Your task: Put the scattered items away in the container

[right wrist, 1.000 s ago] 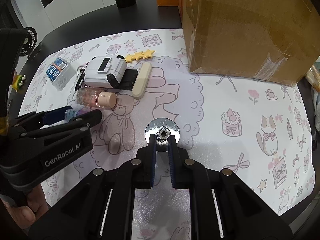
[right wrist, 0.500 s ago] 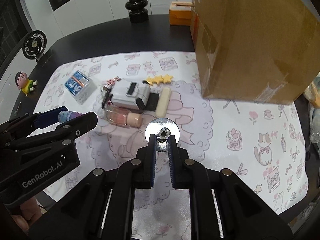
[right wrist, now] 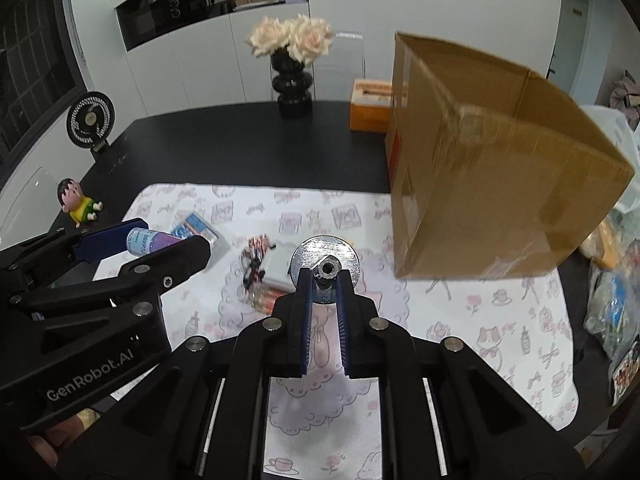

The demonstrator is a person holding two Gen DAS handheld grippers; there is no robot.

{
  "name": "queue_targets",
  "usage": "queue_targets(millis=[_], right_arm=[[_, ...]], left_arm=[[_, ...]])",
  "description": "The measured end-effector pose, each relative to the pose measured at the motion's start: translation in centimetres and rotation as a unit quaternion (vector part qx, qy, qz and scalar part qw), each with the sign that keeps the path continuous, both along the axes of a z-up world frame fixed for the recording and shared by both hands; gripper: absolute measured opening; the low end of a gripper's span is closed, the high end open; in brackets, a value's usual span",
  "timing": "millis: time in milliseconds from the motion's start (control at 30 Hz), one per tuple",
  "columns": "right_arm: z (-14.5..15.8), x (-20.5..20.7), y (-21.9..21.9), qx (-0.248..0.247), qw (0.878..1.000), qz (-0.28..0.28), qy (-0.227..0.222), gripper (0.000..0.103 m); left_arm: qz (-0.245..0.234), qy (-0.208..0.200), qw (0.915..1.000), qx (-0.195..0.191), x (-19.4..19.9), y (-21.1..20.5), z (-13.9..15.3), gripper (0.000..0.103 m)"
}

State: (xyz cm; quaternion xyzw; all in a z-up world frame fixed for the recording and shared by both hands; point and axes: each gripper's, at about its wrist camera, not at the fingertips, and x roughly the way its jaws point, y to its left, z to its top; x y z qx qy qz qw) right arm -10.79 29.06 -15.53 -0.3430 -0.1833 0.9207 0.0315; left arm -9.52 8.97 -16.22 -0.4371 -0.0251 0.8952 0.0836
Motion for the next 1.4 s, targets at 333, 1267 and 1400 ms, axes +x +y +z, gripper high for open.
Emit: queue_targets(millis=[333, 1267, 1400], right_arm=[[6.5, 0.6, -0.7, 0.011, 0.999, 0.018, 0.049, 0.012], [20.0, -5.7, 14.3, -0.002, 0.996, -0.054, 0.076, 0.012], [19.9, -7.9, 17.2, -0.010, 0.996, -0.067, 0.062, 0.012]], left_arm=[[-0.021, 0.024, 0.9995, 0.007, -1.8, 1.6, 4.9, 0.057], [-0.107, 0.036, 0.9934, 0.017, -12.4, 18.2, 8.5, 0.057], [-0.111, 0.024, 0.9933, 0.019, -14.3, 20.4, 7.6, 0.057]])
